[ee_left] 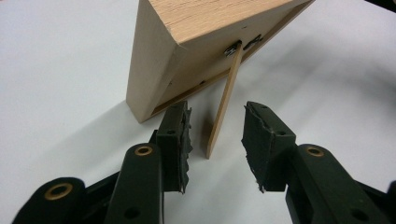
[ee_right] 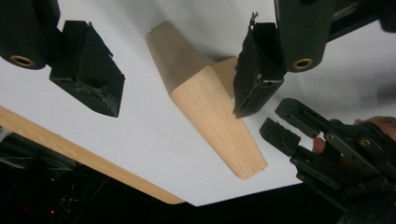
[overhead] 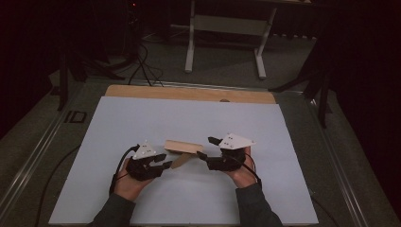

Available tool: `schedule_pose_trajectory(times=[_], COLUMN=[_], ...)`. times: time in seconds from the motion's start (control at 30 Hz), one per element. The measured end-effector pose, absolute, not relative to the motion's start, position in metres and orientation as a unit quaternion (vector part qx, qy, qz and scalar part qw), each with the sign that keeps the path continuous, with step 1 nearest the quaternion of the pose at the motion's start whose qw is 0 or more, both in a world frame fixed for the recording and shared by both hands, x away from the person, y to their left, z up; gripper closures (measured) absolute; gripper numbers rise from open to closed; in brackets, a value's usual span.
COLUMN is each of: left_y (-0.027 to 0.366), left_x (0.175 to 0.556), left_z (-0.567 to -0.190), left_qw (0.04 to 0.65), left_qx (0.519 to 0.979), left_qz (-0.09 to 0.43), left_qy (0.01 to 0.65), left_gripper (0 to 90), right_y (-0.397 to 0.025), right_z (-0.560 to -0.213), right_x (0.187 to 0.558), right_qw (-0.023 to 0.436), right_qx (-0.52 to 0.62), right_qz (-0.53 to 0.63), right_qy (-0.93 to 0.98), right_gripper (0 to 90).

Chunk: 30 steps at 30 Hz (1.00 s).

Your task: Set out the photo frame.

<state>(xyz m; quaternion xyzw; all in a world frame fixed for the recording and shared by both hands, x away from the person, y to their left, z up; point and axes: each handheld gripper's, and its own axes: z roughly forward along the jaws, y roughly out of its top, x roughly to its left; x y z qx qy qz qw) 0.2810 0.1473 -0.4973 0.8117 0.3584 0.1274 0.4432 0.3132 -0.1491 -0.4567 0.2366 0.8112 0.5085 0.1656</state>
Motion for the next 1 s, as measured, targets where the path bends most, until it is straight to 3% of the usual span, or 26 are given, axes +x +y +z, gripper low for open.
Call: schedule_pose_trajectory(times=[0.3, 0.37, 0.5, 0.53, 0.77, 0.93, 1.0], left_y=[0.147, 0.146, 0.145, 0.144, 0.141, 0.137, 0.136], left_x=[0.280, 0.279, 0.279, 0.278, 0.277, 0.276, 0.275], left_z=[-0.496, -0.495, -0.495, -0.494, -0.492, -0.492, -0.491], left_qw=[0.444, 0.442, 0.440, 0.434, 0.428, 0.422, 0.422], left_qx=[0.814, 0.816, 0.817, 0.817, 0.818, 0.823, 0.824], left_qz=[0.127, 0.130, 0.135, 0.147, 0.160, 0.167, 0.166], left_qy=[0.353, 0.349, 0.348, 0.351, 0.348, 0.342, 0.339], left_gripper=[68.4, 70.6, 72.0, 72.7, 71.6, 74.2, 75.5], right_y=[-0.160, -0.164, -0.166, -0.165, -0.160, -0.155, -0.154], right_z=[-0.450, -0.448, -0.449, -0.451, -0.462, -0.473, -0.475], right_x=[0.314, 0.315, 0.316, 0.318, 0.322, 0.327, 0.328], right_qw=[0.191, 0.205, 0.216, 0.217, 0.222, 0.221, 0.218], right_qx=[0.276, 0.293, 0.310, 0.324, 0.341, 0.357, 0.359], right_qz=[0.540, 0.545, 0.543, 0.537, 0.517, 0.512, 0.511], right_qy=[0.772, 0.758, 0.749, 0.748, 0.753, 0.750, 0.750], right_gripper=[43.6, 53.7, 55.8, 60.6, 71.4, 86.5, 87.1])
